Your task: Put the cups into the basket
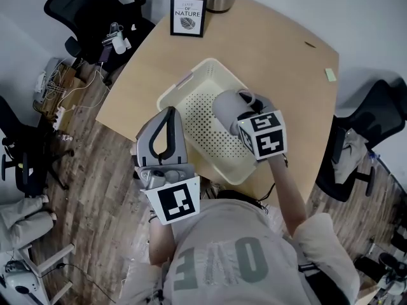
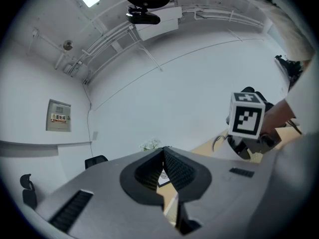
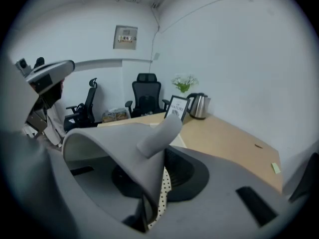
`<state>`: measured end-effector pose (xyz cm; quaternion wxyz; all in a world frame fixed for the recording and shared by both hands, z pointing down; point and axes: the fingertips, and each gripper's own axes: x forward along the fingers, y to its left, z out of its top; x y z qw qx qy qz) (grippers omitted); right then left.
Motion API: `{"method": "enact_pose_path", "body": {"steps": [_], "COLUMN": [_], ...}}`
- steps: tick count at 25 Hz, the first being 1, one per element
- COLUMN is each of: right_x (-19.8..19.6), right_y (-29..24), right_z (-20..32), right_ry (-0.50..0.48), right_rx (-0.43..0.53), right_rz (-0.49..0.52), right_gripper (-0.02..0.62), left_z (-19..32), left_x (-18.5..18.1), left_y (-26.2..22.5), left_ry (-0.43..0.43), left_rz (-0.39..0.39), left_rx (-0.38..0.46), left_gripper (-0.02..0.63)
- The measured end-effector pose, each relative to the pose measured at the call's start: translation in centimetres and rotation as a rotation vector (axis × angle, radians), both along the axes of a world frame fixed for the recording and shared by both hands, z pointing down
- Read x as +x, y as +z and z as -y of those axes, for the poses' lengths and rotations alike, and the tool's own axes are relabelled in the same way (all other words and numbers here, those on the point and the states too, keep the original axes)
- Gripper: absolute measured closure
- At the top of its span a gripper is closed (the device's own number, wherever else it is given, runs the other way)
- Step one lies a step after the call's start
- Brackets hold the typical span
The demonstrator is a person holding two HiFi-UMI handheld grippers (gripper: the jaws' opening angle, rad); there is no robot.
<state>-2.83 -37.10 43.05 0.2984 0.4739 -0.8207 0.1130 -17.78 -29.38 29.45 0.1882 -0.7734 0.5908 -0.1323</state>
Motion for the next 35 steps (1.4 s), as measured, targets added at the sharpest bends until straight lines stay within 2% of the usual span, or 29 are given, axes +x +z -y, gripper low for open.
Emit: {"method": "enact_pose_path", "body": {"steps": [7, 10, 15, 20, 23, 28, 31, 35], "right_x": [-0.8, -0.9, -1.0, -1.1, -1.2, -2.0, -2.1, -2.0], "right_y": [6.6, 9.8, 13.5, 16.2, 17.5, 18.7, 19.7, 19.5], "right_z": [0.2, -0.1, -0.4, -0.1, 0.7, 0.2, 0.3, 0.8], "right_ry": [-0.082, -0.137, -0.222, -0.282, -0.296, -0.281, -0.305, -0.305], "right_rx": [-0.29, -0.412, -0.543, -0.606, -0.611, -0.67, -0.646, -0.627], "right_rz": [-0.145, -0.251, -0.395, -0.505, -0.567, -0.556, -0.587, -0.558], "right_gripper": [0.561, 0.561, 0.561, 0.561, 0.561, 0.561, 0.561, 0.56], "left_z": [0.4, 0.3, 0.4, 0.5, 0.4, 0.5, 0.5, 0.7], "left_x": [0.1, 0.0, -0.7, -0.6, -0.4, -0.1, -0.3, -0.6], "left_y": [0.2, 0.5, 0.4, 0.7, 0.9, 1.1, 1.0, 1.2], "left_ry": [0.014, 0.012, 0.005, 0.007, 0.017, 0.031, 0.027, 0.017], "left_rz": [-0.006, 0.002, -0.023, -0.009, -0.018, -0.007, -0.009, -0.016], "left_rx": [-0.001, -0.006, 0.008, -0.006, -0.009, -0.017, -0.009, -0.015], "left_gripper": [0.597, 0.597, 0.597, 0.597, 0.597, 0.597, 0.597, 0.597]}}
